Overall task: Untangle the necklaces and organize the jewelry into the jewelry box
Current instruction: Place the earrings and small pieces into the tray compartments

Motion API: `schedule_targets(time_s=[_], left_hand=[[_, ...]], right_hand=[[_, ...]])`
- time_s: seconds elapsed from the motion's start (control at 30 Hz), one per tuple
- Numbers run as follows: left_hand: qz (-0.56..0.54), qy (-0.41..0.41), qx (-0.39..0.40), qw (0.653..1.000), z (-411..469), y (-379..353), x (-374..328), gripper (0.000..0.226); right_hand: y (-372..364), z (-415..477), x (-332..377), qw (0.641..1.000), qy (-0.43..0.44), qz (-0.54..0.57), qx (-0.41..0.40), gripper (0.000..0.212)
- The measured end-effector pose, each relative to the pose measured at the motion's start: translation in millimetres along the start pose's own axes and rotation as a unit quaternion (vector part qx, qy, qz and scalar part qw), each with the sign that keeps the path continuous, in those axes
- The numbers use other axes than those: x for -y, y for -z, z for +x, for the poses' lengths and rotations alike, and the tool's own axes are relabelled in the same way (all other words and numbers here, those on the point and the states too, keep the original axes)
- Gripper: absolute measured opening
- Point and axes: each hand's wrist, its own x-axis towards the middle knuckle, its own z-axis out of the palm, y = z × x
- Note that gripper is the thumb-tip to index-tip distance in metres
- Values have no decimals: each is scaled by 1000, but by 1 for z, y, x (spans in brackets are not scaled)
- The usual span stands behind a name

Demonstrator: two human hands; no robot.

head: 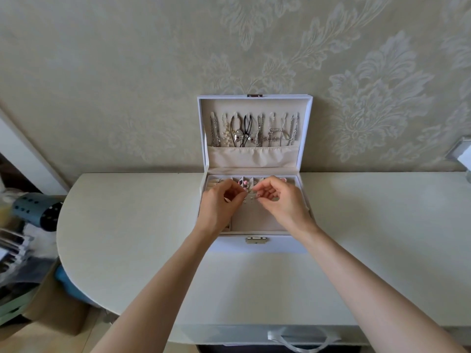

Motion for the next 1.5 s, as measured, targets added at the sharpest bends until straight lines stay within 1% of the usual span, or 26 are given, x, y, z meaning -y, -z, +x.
schedule_targets(time_s=[0.17,0.43,0.6,0.7,0.83,0.9,1.0,1.07,1.27,1.4,1.5], left_hand=[[-12,-17,12,1000,0,2,1,8],[-33,-29,33,998,0,4,-2,13],[-34,-33,39,998,-2,5,-5,13],[-30,-24,21,999,-2,4,-5,11],[-52,20,-52,997,-2,4,-2,15],[-49,36,-66,996,-1,5,1,16],[-19,36,-51,998,0,4,2,29],[-12,34,-43,998,0,4,1,32],[-11,21,-27,999,1,5,2,17],[-24,19,-14,999,-1,5,0,24],[-24,16,-10,1000,-1,5,-1,25]], right_hand=[[1,-1,1,1000,5,6,-1,32],[2,-3,3,1000,25,-1,-6,35],[2,-4,3,1000,21,1,-11,28],[3,-4,5,1000,8,-3,-23,23],[4,-3,5,999,-23,7,-43,18],[3,-3,5,998,-35,9,-47,18],[3,-3,6,998,-41,5,-42,16],[3,-4,7,998,-42,4,-38,14],[4,-4,7,998,-47,6,-40,15],[4,-5,6,998,-43,0,-41,17],[3,-4,6,998,-46,-3,-42,18]])
